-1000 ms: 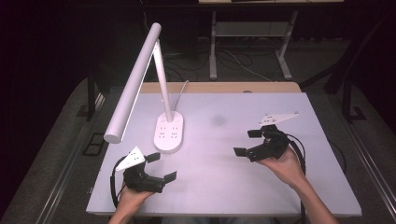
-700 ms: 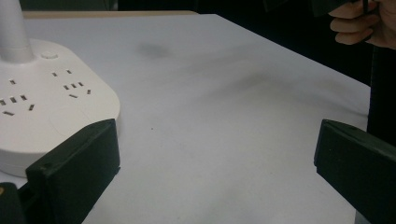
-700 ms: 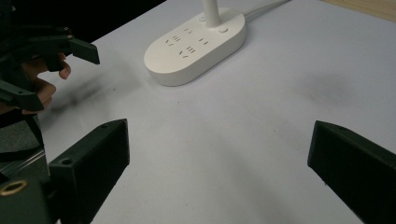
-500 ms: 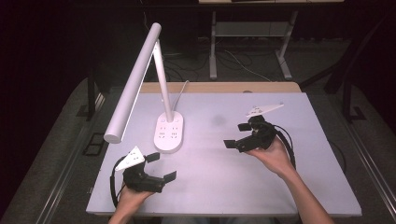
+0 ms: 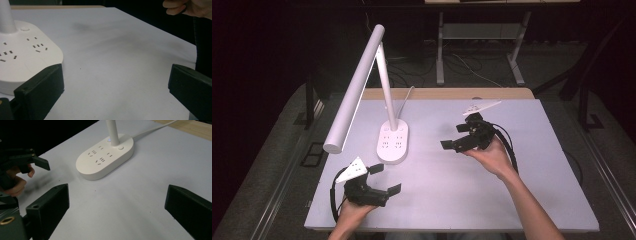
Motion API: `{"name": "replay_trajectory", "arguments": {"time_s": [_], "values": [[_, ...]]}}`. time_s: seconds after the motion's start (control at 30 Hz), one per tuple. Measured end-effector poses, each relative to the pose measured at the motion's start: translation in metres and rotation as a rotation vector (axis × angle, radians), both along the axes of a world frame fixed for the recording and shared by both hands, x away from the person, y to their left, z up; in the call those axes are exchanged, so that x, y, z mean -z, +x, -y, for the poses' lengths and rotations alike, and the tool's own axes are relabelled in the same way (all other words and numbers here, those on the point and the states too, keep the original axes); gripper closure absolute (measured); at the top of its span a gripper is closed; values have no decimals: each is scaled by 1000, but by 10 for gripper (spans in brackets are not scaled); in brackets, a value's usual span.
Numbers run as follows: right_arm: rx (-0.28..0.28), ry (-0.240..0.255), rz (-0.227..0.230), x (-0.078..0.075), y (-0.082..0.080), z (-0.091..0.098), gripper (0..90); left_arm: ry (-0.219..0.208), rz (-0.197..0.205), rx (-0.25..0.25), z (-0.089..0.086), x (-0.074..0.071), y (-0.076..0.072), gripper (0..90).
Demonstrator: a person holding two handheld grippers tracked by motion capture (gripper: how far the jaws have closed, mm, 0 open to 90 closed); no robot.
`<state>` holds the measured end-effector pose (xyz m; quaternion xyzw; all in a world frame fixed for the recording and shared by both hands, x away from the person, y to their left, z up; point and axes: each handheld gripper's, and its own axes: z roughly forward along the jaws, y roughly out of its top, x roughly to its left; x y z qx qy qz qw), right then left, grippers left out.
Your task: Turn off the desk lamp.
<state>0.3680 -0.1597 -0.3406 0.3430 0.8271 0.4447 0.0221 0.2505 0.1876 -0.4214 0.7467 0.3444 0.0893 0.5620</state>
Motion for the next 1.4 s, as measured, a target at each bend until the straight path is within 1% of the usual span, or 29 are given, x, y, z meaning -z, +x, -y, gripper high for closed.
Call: {"name": "replay_trajectory", "arguments": {"time_s": [0.07,0.13,0.17,0.27,0.37,0.4,0.47,0.53,0.57,0.6,0.77,0.83,0.87,0.9,1.0,1.1,1.13,1.2,1.23,1.4], "values": [[0,-1,0,0,2,-2,56,4,0,6,0,0,0,0],[6,3,-5,-1,7,-6,56,5,0,7,1,0,0,0],[6,3,-5,-1,7,-6,56,4,0,5,1,0,0,0],[10,8,-14,1,16,-11,56,1,0,-1,0,0,0,0],[11,14,-18,2,20,-14,56,2,3,-5,-1,0,0,0],[12,13,-22,4,23,-18,56,-3,2,-7,-2,0,0,0],[12,9,-25,5,25,-20,56,-7,3,-9,-2,0,0,0],[6,4,-35,8,29,-27,56,-7,2,-10,-3,0,1,0],[6,4,-35,8,29,-27,56,-7,2,-10,-3,0,1,0],[-1,4,-37,11,32,-31,56,-7,2,-9,-3,0,1,0],[-13,8,-42,14,38,-42,56,-5,2,-6,-2,0,1,0],[-24,11,-47,14,43,-50,56,-5,4,-7,-3,0,1,0],[-24,11,-47,14,43,-50,56,-6,4,-7,-3,0,1,0],[-32,9,-40,14,46,-55,56,-5,4,-7,-3,0,1,0],[-38,12,-38,14,49,-60,57,-4,5,-8,-3,0,1,0],[-47,6,-48,15,54,-69,57,-5,6,-7,-4,0,1,0],[-47,6,-48,15,54,-69,57,-6,6,-7,-3,0,1,0],[-51,-2,-53,18,59,-77,57,-5,6,-6,-3,0,1,0],[-52,-12,-55,18,61,-78,57,-9,6,-8,-3,0,1,0],[-39,-27,-52,23,67,-84,57,-9,8,-5,-5,-1,1,0]]}}
